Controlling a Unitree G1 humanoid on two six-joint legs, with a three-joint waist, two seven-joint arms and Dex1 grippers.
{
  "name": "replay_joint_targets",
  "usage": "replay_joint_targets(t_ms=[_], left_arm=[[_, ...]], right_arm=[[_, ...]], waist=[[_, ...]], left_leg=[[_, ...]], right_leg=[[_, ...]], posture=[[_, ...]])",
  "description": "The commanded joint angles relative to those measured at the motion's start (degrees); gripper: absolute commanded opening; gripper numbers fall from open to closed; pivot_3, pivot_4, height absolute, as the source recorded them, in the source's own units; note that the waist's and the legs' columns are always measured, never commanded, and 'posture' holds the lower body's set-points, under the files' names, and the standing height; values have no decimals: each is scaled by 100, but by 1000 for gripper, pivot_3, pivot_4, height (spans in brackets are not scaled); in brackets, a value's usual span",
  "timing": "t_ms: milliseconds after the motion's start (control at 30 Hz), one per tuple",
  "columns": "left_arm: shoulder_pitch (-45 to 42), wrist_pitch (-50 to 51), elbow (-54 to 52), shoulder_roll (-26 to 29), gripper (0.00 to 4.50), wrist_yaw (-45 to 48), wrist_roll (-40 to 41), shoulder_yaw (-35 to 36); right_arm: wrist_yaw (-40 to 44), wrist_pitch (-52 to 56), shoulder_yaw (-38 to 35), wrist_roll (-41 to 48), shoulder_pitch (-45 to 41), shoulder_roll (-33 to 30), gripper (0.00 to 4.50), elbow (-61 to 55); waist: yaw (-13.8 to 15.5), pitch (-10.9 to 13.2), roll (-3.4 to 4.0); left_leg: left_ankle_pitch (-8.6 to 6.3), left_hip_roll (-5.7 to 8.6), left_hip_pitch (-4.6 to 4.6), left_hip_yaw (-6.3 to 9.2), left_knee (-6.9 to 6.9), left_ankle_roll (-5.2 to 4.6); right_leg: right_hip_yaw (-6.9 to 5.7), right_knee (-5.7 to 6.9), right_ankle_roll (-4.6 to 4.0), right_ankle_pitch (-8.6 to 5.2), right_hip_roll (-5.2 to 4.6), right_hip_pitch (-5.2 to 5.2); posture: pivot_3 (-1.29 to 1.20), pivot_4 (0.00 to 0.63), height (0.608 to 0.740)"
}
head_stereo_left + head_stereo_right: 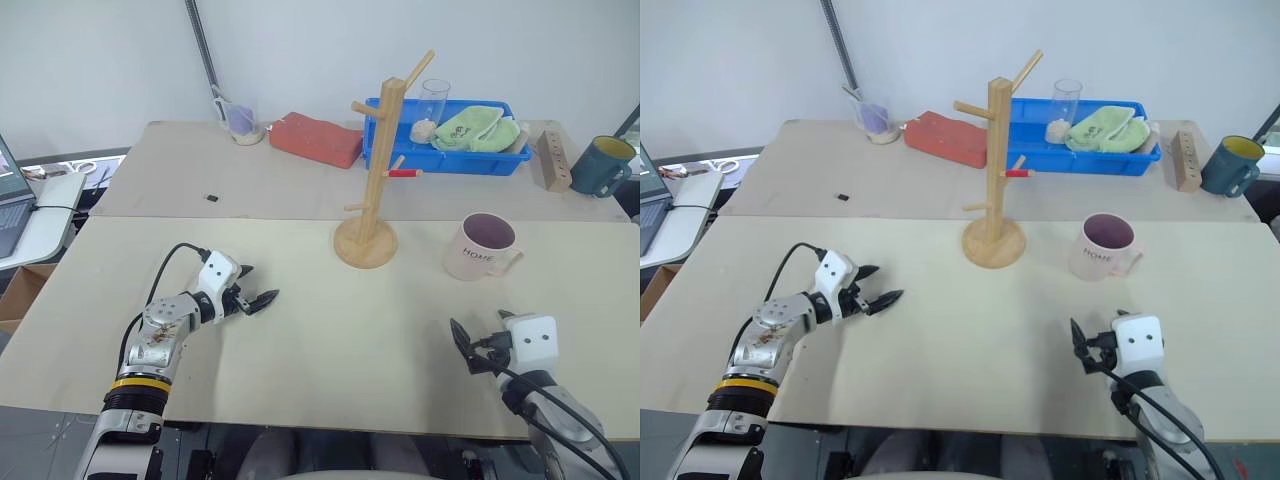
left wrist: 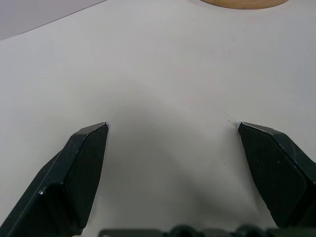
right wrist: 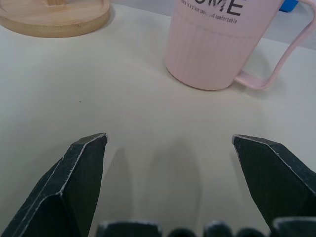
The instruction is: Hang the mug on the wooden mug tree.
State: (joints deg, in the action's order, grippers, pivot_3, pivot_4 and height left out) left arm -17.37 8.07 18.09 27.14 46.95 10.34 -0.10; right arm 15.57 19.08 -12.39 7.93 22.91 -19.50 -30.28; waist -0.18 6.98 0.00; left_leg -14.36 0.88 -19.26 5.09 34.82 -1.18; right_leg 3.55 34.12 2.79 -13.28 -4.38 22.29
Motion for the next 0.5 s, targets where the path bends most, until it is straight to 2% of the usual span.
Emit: replay_joint_targets(t_ms=[33,133,300,400,500], left_arm=[[-148,-26,-157,50,4500,163,199,137],[-475,443,-661,172,4500,1007,912,167],[-1280,1833,-2270,560,4500,2163,2227,-72],[-1844,2243,-2630,708,4500,2514,2592,-164],[-2172,2210,-2646,795,4500,2782,2617,-216]], right_arm=[[-61,-223,-204,-50,70,10,4489,-213],[-59,-386,-517,-76,251,-45,4489,-223],[47,-447,-934,42,154,-181,4489,-137],[39,-474,-1155,103,-96,-269,4489,138],[122,-550,-1180,79,-443,-402,4489,503]], waist=[[2,0,0],[42,1,-1],[35,9,-14],[-55,15,-24],[-143,8,-3]], left_leg=[[0,0,0,0,0,0],[1,0,-4,1,3,1],[1,0,-6,2,4,2],[1,1,-10,-2,2,2],[-1,3,-7,-15,-3,-1]], right_leg=[[0,0,0,0,0,0],[-5,0,0,0,-1,0],[-7,0,-1,0,-2,-2],[-1,-3,-1,-1,-2,-13],[15,4,-15,-12,2,-15]], posture=[[0,150,740],[0,150,740],[0,150,740],[0,150,740],[0,150,740]])
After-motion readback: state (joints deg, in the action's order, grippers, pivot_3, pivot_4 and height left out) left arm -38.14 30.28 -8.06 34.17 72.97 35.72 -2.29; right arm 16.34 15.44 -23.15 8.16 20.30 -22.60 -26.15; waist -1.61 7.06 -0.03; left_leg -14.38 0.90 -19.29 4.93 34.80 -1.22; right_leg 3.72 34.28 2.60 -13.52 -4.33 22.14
